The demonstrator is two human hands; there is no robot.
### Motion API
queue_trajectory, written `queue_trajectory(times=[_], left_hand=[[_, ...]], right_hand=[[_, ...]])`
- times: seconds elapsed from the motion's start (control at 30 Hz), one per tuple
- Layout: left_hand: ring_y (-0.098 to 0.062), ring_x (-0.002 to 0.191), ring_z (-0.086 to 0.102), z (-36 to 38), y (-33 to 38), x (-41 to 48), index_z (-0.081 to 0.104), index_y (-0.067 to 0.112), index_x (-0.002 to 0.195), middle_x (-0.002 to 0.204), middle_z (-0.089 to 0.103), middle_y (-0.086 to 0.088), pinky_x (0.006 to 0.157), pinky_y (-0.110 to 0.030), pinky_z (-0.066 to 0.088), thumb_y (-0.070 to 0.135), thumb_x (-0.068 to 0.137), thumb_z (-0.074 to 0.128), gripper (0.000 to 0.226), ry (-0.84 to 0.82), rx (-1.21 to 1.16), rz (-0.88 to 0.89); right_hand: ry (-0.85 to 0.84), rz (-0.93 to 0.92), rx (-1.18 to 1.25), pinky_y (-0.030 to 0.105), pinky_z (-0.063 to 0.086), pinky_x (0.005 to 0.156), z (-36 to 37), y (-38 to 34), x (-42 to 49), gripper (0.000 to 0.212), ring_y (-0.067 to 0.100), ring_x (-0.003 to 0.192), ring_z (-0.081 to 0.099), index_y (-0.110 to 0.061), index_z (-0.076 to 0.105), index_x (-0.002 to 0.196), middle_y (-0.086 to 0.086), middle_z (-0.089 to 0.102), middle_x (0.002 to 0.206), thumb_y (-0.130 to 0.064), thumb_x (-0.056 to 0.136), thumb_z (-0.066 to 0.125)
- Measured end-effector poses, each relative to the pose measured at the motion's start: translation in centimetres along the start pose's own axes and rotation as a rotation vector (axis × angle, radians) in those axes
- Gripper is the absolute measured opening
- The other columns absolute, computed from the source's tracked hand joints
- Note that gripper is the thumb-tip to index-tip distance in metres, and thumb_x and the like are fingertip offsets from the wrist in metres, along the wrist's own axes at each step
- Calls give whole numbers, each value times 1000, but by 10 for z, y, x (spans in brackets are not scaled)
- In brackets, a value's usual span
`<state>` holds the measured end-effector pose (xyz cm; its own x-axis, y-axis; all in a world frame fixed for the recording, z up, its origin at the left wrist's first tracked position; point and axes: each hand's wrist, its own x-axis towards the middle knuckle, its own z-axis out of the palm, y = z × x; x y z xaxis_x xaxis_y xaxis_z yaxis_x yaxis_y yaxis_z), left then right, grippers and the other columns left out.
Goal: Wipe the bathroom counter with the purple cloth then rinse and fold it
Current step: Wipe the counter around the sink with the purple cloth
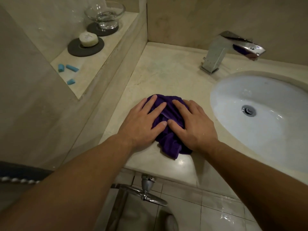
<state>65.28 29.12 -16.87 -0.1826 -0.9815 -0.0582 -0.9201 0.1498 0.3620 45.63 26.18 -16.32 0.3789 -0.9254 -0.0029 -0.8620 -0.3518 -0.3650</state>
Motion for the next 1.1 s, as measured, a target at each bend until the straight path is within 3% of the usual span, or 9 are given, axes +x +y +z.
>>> queue_trajectory(times=[0.3,0.4,0.5,0.6,0.67,0.8,0.93,1.0,1.1], left_hand=[[-20,136,42,-19,-13,-34,38,30,154,156,42,0,113,-38,40,54,87,51,72,-45,50,209],[-5,95,64,-38,-3,-23,58,34,136,119,72,7,89,-27,52,31,86,56,50,54,-177,77],[-11,56,60,-58,4,6,70,40,96,73,74,4,62,-25,49,10,87,59,34,152,-493,-193],[-27,68,68,-80,1,42,73,32,88,80,77,-4,70,-35,56,-5,89,55,41,111,-700,-291],[-27,84,73,-92,-6,66,73,25,91,93,78,-7,82,-38,59,-10,92,52,42,74,-721,-331],[-14,111,65,-99,-16,94,71,28,108,111,69,9,92,-25,49,-4,97,46,43,214,-419,-367],[-18,131,52,-76,-1,91,58,30,139,142,59,4,105,-21,31,42,98,52,43,135,-146,-163],[-25,145,38,-48,6,81,42,34,151,157,44,1,120,-38,24,75,90,31,75,-78,23,-4],[-29,147,33,-17,5,75,36,38,154,160,40,3,119,-56,25,82,88,17,81,-104,113,54]], right_hand=[[82,89,66,37,50,84,-11,-15,-21,42,20,101,57,-33,51,140,-2,64,115,-43,100,40],[-33,269,456,34,53,83,-38,-10,-5,26,13,93,64,-36,64,117,-9,70,102,-40,96,51],[-173,382,717,36,53,81,-61,4,20,21,16,85,66,-23,73,89,-4,72,88,-38,93,59],[-451,491,948,29,48,53,-87,22,45,40,16,59,59,-17,72,82,2,64,68,-52,95,58],[-547,435,843,26,48,53,-100,37,63,45,16,63,64,-19,74,92,0,68,73,-61,91,57],[-302,216,364,21,45,80,-101,64,99,53,18,116,59,-32,59,135,-3,62,130,-62,91,58],[-184,24,193,39,29,116,-77,66,87,85,21,147,28,-45,26,154,1,30,161,-83,80,45],[-271,-45,81,46,19,124,-53,62,68,93,24,154,13,-51,9,155,0,14,167,-90,76,36],[-242,-51,9,50,1,126,-30,61,58,88,22,156,0,-51,5,155,-7,7,169,-88,79,30]])
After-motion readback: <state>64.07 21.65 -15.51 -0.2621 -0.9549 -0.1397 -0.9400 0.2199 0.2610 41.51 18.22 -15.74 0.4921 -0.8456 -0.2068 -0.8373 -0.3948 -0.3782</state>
